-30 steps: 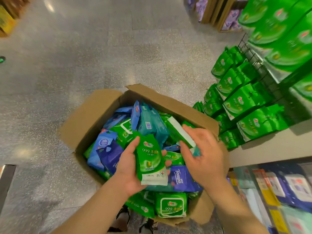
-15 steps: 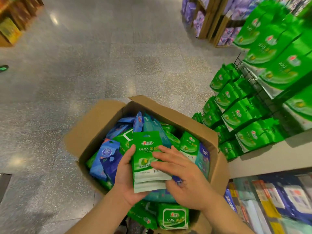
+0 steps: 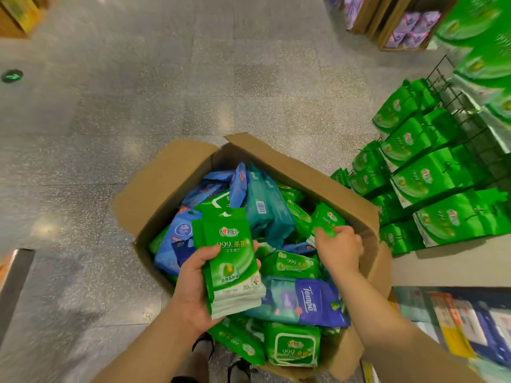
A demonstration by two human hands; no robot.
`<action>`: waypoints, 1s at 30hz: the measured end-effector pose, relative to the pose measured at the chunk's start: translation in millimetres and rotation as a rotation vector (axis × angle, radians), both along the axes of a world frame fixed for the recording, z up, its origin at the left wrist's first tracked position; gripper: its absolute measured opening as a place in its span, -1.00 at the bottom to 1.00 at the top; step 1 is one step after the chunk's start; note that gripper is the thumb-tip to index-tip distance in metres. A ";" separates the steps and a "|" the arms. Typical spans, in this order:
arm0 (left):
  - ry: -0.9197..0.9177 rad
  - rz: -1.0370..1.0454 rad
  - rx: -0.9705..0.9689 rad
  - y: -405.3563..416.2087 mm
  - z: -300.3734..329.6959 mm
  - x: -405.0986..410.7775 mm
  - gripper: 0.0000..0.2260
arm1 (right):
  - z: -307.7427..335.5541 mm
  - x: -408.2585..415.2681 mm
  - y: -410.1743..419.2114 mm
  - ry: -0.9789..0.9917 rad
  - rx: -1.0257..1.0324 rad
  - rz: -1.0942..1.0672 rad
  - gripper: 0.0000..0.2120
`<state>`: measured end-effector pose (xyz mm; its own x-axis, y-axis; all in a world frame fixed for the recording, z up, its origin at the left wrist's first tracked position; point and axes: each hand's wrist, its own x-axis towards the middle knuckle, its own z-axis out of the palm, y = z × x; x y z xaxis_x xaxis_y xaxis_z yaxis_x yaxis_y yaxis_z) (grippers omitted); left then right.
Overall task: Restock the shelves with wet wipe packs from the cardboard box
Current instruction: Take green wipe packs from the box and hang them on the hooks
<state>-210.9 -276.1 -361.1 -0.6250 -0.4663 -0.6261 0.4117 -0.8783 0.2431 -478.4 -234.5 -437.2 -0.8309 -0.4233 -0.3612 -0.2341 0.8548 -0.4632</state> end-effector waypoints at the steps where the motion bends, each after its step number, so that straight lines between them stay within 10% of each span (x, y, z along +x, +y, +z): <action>1: -0.007 0.019 0.010 0.2 -1.3 1.9 -0.13 | -3.8 -1.2 -5.3 -0.002 0.068 0.009 -0.35; 9: -0.047 0.096 0.027 0.3 -0.5 24.9 -0.08 | -6.7 -3.2 -38.0 -0.095 0.290 -0.003 -0.06; 20: -0.065 0.072 -0.023 0.4 1.8 28.8 -0.20 | 48.6 20.6 -10.4 -0.500 -0.363 -0.308 -0.09; 23: -0.066 0.026 -0.025 0.9 3.7 19.7 -0.22 | 81.9 53.6 11.3 -0.594 -0.499 -0.162 -0.35; 30: 0.001 -0.084 -0.021 6.8 19.9 -2.1 -0.25 | 129.3 123.5 39.8 -0.473 -0.387 0.372 -0.21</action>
<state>-212.9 -269.2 -341.2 -0.6635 -0.4250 -0.6158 0.3369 -0.9046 0.2613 -355.0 -194.6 -307.9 -0.3985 -0.8187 -0.4135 -0.1773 0.5111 -0.8410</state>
